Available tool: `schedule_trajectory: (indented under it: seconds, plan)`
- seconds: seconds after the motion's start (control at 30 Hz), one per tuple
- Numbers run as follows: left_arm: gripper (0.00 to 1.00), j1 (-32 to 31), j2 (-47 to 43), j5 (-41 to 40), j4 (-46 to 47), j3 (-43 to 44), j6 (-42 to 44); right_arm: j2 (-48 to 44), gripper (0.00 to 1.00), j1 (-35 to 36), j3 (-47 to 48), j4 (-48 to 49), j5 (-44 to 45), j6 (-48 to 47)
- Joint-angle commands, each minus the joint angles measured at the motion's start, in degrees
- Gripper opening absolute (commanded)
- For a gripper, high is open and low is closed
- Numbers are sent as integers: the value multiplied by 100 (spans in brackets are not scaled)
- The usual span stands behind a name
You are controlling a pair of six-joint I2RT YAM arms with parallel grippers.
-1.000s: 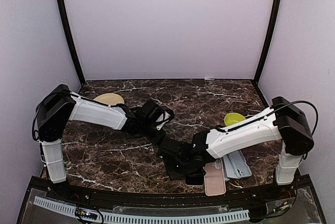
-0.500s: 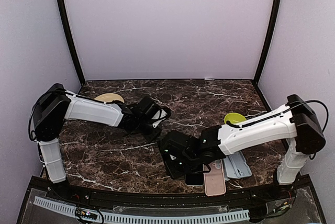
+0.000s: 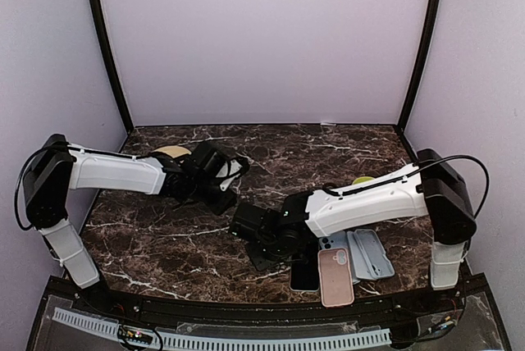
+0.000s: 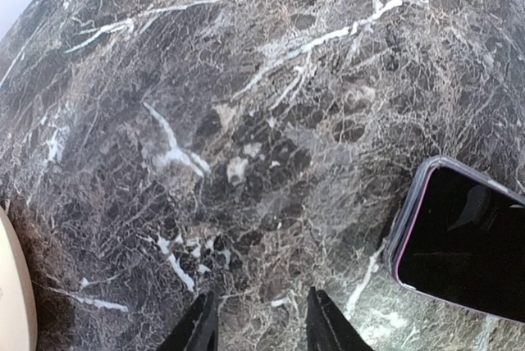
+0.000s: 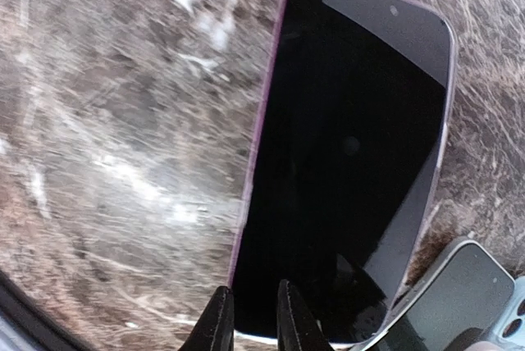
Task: Put the phone into the phone case
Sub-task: Press the phone at the bottom left corner of the phone case.
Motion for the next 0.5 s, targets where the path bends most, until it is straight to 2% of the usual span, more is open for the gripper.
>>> schedule_trajectory:
  seconds: [0.0,0.2,0.47]
  plan:
    - [39,43,-146,144,-39,-75,-62,259,18,116,251,-604,402,43]
    - [39,65,-84,239,-19,-70,-59,603,14,180,154,-807,361,221]
    - [39,86,-32,310,0,-59,-55,524,23,257,434,-966,253,68]
